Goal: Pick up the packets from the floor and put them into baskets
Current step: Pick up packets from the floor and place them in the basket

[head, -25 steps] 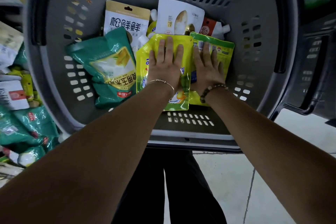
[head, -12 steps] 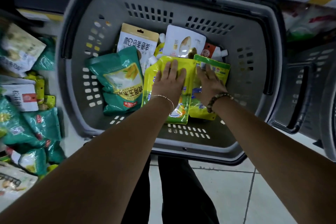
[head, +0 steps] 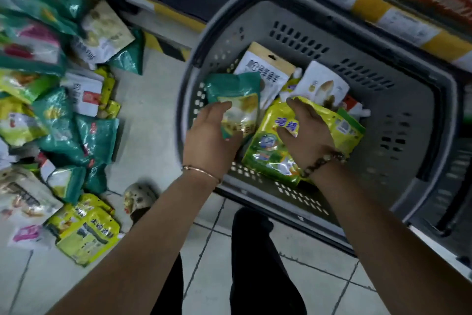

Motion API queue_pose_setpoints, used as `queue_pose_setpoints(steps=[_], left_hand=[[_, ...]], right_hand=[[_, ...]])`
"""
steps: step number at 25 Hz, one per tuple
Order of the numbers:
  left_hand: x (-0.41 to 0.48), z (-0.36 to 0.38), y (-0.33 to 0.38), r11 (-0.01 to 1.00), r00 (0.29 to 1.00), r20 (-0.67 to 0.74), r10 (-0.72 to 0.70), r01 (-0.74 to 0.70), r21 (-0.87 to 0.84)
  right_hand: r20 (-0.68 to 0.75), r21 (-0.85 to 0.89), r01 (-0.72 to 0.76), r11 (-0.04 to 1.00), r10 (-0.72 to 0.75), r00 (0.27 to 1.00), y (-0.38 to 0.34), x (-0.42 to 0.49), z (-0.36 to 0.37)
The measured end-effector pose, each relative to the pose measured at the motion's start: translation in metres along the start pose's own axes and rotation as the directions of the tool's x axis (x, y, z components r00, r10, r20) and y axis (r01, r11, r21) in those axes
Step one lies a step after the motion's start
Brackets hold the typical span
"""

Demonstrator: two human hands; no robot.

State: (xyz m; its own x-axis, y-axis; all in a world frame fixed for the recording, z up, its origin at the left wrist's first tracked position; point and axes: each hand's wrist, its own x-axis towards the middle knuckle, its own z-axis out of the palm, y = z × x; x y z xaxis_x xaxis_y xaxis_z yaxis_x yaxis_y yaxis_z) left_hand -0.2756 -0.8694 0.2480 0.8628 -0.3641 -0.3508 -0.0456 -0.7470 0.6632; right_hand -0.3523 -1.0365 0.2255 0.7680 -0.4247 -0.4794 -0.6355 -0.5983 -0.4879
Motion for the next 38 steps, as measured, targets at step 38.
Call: queue_pose_setpoints(steps=[38], left_hand=[[-0.205,-0.056,-0.61,-0.33,-0.087,0.335,-0.938,0.522,-0.786]], right_hand=[[0.908,-0.311,0.811,0.495,-0.098,0.408,-0.333,-0.065,0.601]])
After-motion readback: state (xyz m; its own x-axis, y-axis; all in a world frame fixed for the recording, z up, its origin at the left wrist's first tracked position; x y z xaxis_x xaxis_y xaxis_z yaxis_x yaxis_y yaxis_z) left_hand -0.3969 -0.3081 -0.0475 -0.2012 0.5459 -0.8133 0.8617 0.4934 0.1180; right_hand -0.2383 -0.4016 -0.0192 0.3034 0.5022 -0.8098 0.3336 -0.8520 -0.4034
